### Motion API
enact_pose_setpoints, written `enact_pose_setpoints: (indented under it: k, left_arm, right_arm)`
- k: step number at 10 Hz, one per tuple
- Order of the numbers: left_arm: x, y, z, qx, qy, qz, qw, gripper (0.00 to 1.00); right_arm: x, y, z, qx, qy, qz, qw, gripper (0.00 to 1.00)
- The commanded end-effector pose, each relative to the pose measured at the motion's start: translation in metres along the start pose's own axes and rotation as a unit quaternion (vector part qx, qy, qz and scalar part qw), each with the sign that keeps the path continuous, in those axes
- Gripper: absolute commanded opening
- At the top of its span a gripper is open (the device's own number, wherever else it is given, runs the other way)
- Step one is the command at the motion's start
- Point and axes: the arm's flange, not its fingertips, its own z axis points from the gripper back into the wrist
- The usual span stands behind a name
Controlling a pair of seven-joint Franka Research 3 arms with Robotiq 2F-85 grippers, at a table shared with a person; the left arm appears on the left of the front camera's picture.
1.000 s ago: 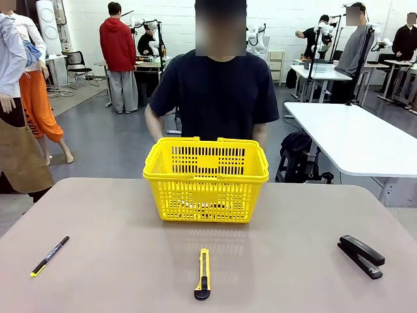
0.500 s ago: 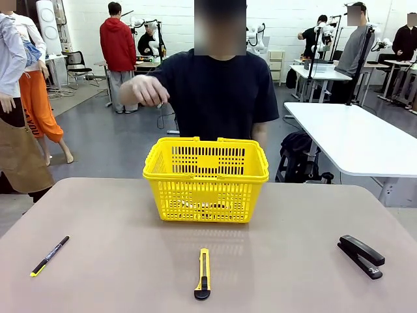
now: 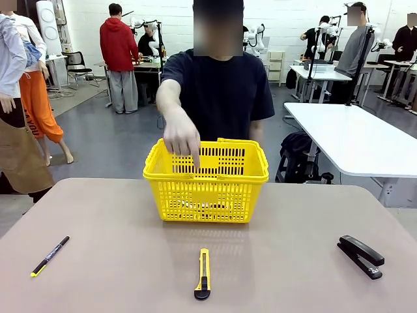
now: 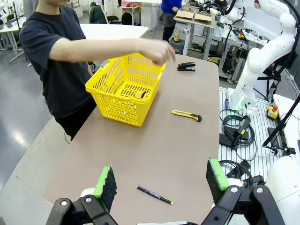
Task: Place the items the person wants into the basket.
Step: Pick up the item the person points to and place it in the Market Basket.
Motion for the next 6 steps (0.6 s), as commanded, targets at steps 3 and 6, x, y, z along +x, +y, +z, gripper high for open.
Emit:
enact_pose_setpoints:
  k: [3,6]
  left_arm:
    - [0.0014,-0.0017,0.0011,0.0,-0.004,-0.004,1.0,1.0]
    - [0.0014,-0.0017,0.0011,0.0,-0.004,-0.004,1.0,1.0]
  right_arm:
    - [-0.0005,-0.0019,-0.0006,0.0,-0.008,0.01,1.0,1.0]
    - [-0.0005,-0.0019,-0.0006,0.0,-0.008,0.01,1.0,1.0]
